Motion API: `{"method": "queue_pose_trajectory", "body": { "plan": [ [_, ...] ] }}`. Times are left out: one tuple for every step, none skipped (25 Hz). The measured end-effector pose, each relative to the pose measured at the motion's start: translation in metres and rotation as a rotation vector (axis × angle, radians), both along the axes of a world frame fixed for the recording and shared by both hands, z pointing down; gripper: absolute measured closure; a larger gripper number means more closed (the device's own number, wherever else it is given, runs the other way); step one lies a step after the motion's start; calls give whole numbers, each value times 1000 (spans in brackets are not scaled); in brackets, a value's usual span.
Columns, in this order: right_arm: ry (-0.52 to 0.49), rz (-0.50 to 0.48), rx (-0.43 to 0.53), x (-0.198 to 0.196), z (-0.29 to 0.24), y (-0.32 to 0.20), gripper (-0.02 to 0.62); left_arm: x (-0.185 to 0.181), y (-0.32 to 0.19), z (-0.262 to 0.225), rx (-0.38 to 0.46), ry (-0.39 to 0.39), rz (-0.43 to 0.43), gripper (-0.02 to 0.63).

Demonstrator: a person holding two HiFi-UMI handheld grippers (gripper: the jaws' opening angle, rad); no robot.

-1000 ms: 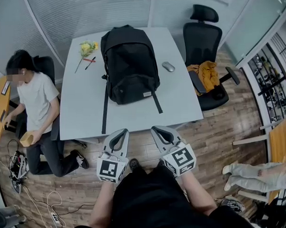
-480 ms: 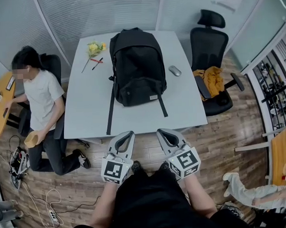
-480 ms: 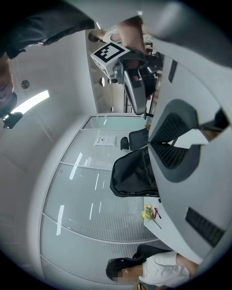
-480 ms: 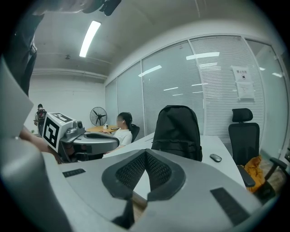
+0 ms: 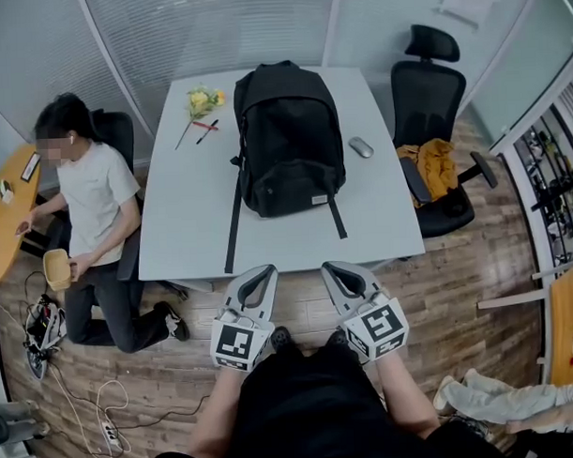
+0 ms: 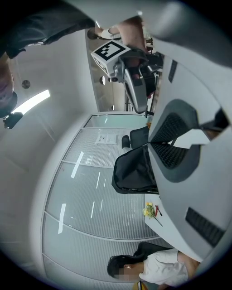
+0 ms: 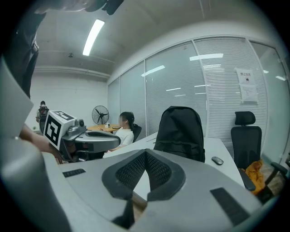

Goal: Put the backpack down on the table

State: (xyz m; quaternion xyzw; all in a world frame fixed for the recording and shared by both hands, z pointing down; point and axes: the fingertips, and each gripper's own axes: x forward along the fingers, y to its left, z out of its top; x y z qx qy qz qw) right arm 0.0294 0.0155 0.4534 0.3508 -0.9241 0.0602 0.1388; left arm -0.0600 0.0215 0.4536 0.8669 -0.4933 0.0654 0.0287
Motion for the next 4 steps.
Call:
{"method": "queue_pose_trajectory", "body": {
  "plan": [
    [1, -1, 0, -1, 0, 1, 588, -1, 1, 0, -1, 1, -2, 607],
    [2, -2, 0, -1, 1, 2, 588, -1, 1, 1, -1, 2, -2, 607],
    [4, -3, 0, -2, 1, 3, 588, -2, 2, 1, -2, 3, -2, 607],
    [5, -4, -1, -3, 2, 4, 588, -2, 3, 1, -2, 3, -2, 607]
  ]
}}
